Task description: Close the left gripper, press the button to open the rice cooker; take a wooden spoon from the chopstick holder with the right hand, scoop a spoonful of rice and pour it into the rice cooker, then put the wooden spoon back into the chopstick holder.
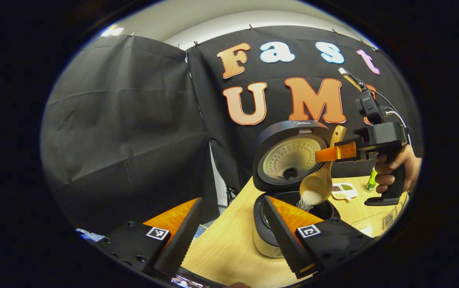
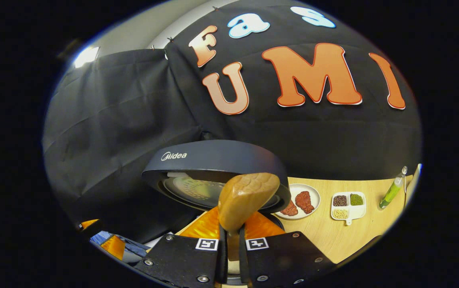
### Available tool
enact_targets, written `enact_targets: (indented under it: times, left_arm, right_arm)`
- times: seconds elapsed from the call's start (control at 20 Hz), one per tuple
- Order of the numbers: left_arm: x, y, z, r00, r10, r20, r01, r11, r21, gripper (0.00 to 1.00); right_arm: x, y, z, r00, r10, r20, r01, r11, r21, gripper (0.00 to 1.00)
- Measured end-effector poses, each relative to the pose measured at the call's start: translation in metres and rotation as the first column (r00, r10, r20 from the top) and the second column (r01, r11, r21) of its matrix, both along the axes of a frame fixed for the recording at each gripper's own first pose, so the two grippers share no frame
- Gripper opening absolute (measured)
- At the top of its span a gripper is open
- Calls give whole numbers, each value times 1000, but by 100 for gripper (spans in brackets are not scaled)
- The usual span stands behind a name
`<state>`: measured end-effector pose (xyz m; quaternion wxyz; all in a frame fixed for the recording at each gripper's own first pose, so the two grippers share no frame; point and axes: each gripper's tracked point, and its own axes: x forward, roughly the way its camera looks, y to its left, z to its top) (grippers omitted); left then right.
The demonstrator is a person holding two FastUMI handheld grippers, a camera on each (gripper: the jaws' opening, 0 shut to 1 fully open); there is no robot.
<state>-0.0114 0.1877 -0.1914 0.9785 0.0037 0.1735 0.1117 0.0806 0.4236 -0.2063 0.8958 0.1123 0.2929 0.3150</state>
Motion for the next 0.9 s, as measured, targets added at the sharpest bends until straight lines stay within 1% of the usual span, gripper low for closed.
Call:
enact_targets:
  times: [0.05, 0.15, 0.2, 0.3, 0.35, 0.4, 0.45, 0.55, 0.6, 0.65, 0.8, 0.85, 0.9]
  left_arm:
    - [0, 1, 1, 1000, 1, 0, -1, 1000, 0, 94]
    - [1, 2, 0, 1000, 4, 1, -4, 1000, 2, 94]
    - [2, 2, 0, 1000, 5, 2, -5, 1000, 4, 100]
    - [2, 4, -1, 1000, 8, 2, -8, 1000, 4, 100]
    - [1, 5, -2, 1000, 9, 3, -9, 1000, 1, 94]
    - [2, 5, -2, 1000, 9, 1, -9, 1000, -2, 100]
    - [3, 4, -3, 1000, 9, -2, -9, 1000, -4, 94]
    - [1, 6, -4, 1000, 10, -2, -10, 1000, -5, 94]
    - [1, 7, -4, 1000, 12, -2, -12, 1000, -5, 100]
    - [1, 6, -5, 1000, 12, -2, -12, 1000, -5, 94]
    - [2, 7, -6, 1000, 14, -6, -14, 1000, -8, 94]
    - [2, 6, -6, 1000, 13, -6, -13, 1000, -9, 100]
    - [2, 6, -5, 1000, 14, -5, -14, 1000, -8, 100]
  right_arm:
    - [0, 1, 1, 1000, 8, 10, -8, 1000, -8, 11]
    - [-1, 2, 0, 999, 26, 29, -26, 999, -22, 11]
    - [-2, 3, 0, 999, 36, 36, -35, 999, -29, 11]
    - [-3, 4, 3, 996, 51, 67, -49, 998, -41, 11]
    - [-3, 4, 5, 994, 57, 89, -53, 997, -51, 11]
    - [-5, 5, 7, 992, 66, 111, -59, 996, -63, 11]
    - [-4, 6, 9, 988, 75, 135, -65, 995, -82, 11]
    - [-5, 9, 12, 977, 103, 187, -79, 988, -129, 11]
    - [-9, 10, 13, 970, 120, 214, -88, 984, -154, 11]
    - [-10, 12, 12, 964, 133, 232, -93, 981, -173, 11]
    - [-16, 17, 12, 945, 168, 282, -106, 969, -223, 11]
    - [-17, 17, 12, 939, 178, 295, -109, 966, -235, 11]
    - [-16, 17, 13, 934, 185, 305, -112, 963, -243, 11]
